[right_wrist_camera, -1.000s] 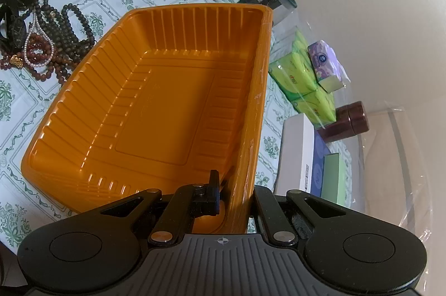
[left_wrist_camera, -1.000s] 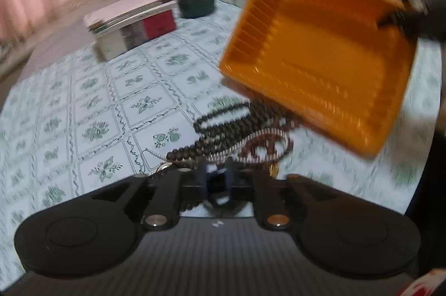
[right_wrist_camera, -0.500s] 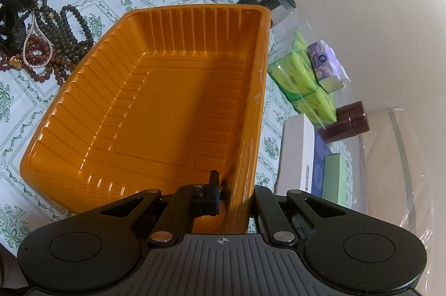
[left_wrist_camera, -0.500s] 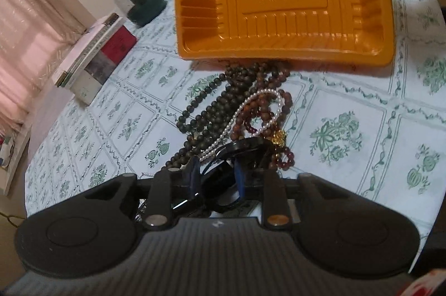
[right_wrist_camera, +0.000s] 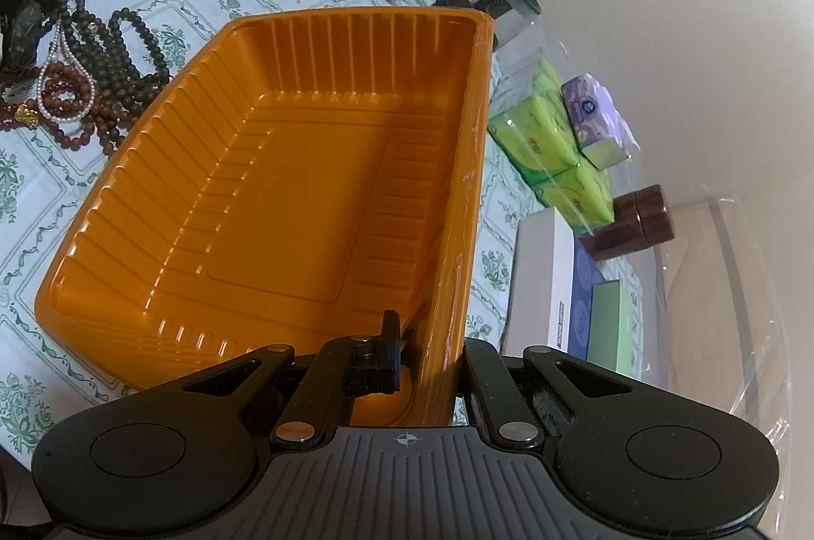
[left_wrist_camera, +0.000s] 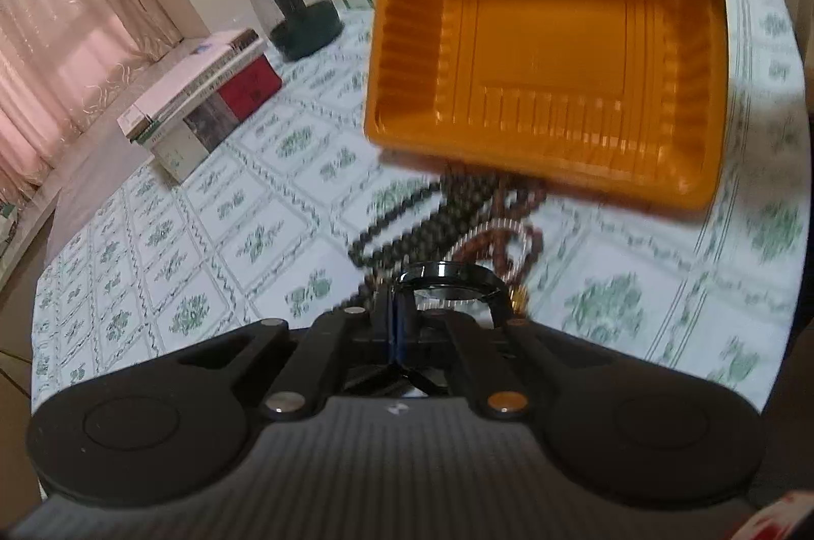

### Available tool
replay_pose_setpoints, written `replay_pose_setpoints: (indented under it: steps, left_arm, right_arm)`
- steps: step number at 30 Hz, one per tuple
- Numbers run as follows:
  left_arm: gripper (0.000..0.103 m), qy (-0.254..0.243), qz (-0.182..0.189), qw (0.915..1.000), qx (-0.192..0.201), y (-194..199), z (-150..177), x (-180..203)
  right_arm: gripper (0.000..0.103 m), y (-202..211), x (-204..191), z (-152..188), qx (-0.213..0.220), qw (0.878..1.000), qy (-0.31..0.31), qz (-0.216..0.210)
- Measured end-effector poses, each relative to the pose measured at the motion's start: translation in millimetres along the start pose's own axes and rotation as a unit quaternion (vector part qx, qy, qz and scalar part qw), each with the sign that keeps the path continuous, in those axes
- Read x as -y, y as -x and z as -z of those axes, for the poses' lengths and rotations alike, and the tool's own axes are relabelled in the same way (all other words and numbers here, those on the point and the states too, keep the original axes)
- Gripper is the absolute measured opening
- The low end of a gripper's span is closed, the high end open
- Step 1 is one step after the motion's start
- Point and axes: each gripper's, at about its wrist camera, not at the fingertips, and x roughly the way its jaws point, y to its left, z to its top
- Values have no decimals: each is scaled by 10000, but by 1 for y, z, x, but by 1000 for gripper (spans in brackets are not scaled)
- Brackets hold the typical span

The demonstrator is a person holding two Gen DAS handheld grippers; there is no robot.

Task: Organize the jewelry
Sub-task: 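Carry the black bracelet into the tray and open the left gripper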

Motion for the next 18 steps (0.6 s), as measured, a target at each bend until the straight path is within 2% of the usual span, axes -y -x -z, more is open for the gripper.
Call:
replay_pose_setpoints:
  steps: [5,11,18]
  left_arm:
    - [1,329,212,9989,259,4,-23,0]
    - [1,544,613,9954,501,-13,-59,22]
    - [1,517,1134,9910,482,-38,-82,57]
  right_arm:
    - [5,0,0,0,2,10000,4,-1]
    - [5,0,1,0,6,10000,-13,-13]
    - [5,-2,1,0,-3,10000,-74,-39]
